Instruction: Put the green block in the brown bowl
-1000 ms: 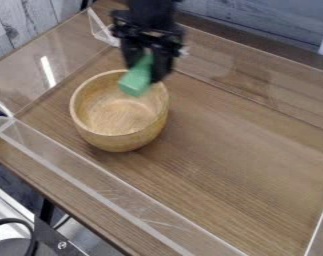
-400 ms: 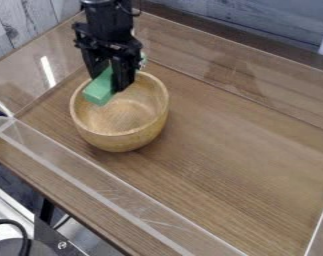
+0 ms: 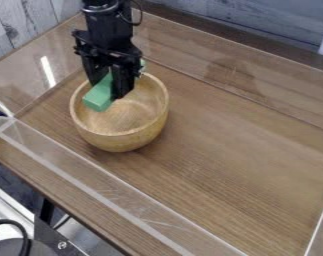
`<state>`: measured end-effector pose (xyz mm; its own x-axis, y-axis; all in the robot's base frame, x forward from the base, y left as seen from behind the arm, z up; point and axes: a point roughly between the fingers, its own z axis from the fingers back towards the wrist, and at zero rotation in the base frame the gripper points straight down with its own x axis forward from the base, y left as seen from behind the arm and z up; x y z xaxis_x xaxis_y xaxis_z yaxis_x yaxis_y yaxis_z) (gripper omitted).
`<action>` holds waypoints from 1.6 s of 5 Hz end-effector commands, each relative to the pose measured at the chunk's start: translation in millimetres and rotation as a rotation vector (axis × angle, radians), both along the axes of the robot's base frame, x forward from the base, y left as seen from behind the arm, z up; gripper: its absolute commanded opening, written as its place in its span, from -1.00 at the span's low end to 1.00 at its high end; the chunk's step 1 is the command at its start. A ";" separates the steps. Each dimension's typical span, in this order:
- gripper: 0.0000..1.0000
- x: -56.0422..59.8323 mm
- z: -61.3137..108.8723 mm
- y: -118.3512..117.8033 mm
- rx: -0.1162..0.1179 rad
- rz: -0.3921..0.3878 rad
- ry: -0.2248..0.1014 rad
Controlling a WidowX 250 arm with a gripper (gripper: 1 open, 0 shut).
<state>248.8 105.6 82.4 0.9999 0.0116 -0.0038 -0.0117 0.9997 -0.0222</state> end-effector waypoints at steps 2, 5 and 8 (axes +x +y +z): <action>-1.00 6.2 0.6 -2.9 0.023 -0.019 -0.021; -1.00 9.1 -9.4 -14.8 0.025 -0.042 0.000; -1.00 10.9 -12.0 -18.1 0.017 -0.040 0.015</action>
